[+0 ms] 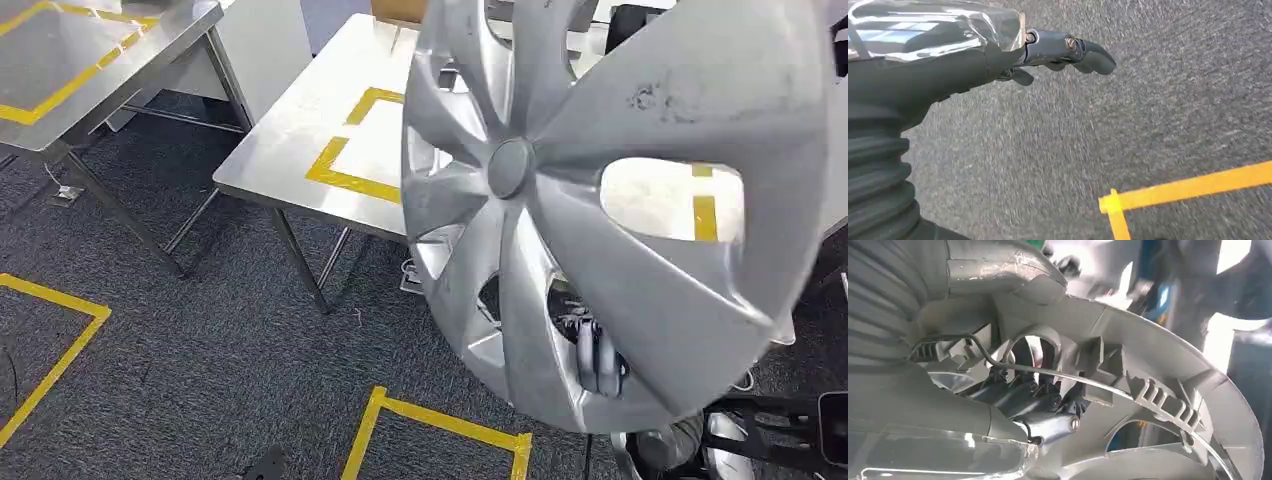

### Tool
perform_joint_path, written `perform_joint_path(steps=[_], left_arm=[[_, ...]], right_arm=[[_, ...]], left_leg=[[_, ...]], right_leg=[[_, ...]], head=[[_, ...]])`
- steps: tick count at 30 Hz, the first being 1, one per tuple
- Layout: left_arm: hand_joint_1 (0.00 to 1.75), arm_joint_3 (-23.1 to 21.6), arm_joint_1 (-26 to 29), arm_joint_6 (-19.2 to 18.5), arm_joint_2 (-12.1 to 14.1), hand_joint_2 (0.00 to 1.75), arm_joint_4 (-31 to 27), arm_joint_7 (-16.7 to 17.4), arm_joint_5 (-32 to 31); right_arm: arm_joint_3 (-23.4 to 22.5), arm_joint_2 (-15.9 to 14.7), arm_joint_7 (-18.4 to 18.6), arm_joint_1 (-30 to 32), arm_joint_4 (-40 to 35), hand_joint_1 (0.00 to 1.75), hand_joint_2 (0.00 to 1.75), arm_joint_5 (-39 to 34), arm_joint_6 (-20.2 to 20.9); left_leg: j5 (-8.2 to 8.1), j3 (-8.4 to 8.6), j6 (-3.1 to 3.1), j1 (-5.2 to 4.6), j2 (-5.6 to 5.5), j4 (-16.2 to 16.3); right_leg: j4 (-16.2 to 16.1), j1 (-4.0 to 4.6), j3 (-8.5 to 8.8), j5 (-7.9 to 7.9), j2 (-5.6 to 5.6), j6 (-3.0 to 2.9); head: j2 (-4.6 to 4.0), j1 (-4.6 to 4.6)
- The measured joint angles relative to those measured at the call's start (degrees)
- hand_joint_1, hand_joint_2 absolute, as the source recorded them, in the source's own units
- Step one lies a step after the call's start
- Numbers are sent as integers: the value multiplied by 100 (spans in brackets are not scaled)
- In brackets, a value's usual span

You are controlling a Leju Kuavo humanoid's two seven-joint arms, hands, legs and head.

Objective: Take the parts from the cabinet and place them on the table.

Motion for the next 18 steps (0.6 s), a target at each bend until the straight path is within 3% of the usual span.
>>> perform_joint_path(steps=[1, 2, 4, 5, 6, 7, 10, 11, 13, 15, 16, 17, 18], left_arm=[[0, 22, 16, 18, -13, 175, 2, -31, 35], [0, 53, 29, 57, -20, 175, 13, -70, 59], [0, 105, 77, 79, -20, 175, 39, -99, 105], [0, 123, 112, 98, -22, 175, 57, -116, 116], [0, 155, 150, 118, -28, 175, 66, -138, 138], [0, 177, 174, 125, -37, 175, 74, -156, 162], [0, 243, 199, 151, -46, 175, 98, -203, 169], [0, 254, 201, 153, -50, 175, 109, -212, 175], [0, 267, 236, 160, -63, 175, 122, -228, 179], [0, 306, 255, 168, -77, 175, 138, -239, 184], [0, 315, 252, 173, -105, 175, 140, -245, 186], [0, 328, 247, 188, -109, 175, 140, -258, 195], [0, 348, 244, 201, -114, 175, 149, -267, 223]], right_arm=[[-69, -2, 53, -16, 13, 175, 175, 161, -115], [-156, -2, 106, -24, 42, 175, 175, 321, -231], [-294, -11, 140, -25, 118, 175, 175, 487, -351], [-372, -19, 140, -30, 162, 175, 175, 671, -463], [-453, -24, 132, -53, 216, 175, 175, 887, -599], [-515, -35, 114, -85, 271, 175, 175, 1069, -721], [-750, -105, 16, -206, 461, 175, 175, 1450, -1074], [-822, -129, -34, -262, 513, 175, 175, 1565, -1181], [-956, -190, -118, -389, 606, 175, 175, 1698, -1319], [-1099, -256, -194, -474, 686, 175, 175, 1918, -1526], [-1146, -302, -218, -522, 719, 175, 175, 1991, -1588], [-1199, -359, -258, -604, 763, 175, 175, 2126, -1678], [-1238, -415, -292, -691, 809, 175, 175, 2297, -1763]], left_leg=[[-101, -41, -33, 23, -30, 96], [-325, -176, -64, 36, -43, 420], [-770, -610, -117, 50, -57, 1369], [-878, -778, -130, 51, -64, 1733], [-849, -833, -127, 53, -65, 1851], [-693, -749, -112, 53, -66, 1668], [3, -40, -17, 52, -110, 222], [-69, 30, -1, 26, -157, 83], [-61, -21, 12, -7, -137, 60], [-19, -20, 95, -14, -126, 6], [24, 13, 146, 24, -109, -50], [40, 8, 185, 22, -105, -66], [48, -4, 198, 19, -99, -65]], right_leg=[[-5, -12, 7, 7, 5, -16], [-4, -19, 2, 14, 3, -72], [-1, -6, -11, 12, 5, -76], [1, 1, -13, 12, 9, -76], [2, 3, -11, 12, 18, -76], [4, 5, -6, 12, 29, -75], [4, 11, 6, 13, 43, -67], [17, 64, -28, 21, 43, -46], [22, 57, -83, 49, 46, -3], [-11, 55, -78, 70, 50, 71], [73, 27, -143, 2, 39, 77], [300, 34, -258, -136, 38, 47], [781, 30, -475, -350, 38, 9]], head=[[0, -2], [0, -22], [0, -20], [0, -20], [0, -20], [0, -20], [0, -20], [0, -15], [0, -17], [0, -17], [0, -13], [0, 0], [0, 2]])
